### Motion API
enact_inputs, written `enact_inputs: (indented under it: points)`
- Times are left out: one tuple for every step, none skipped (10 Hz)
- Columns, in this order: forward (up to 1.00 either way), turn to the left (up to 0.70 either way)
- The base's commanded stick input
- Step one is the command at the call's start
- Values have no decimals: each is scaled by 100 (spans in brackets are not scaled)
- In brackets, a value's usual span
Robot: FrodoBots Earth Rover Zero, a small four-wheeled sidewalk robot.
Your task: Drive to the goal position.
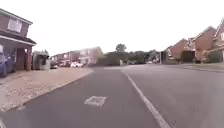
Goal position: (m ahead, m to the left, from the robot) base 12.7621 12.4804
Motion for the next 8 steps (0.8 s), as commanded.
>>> enact_inputs:
  points:
    - [100, 0]
    - [100, 0]
    - [100, 0]
    - [100, 0]
    - [100, 0]
    - [100, 0]
    - [100, 0]
    - [100, 0]
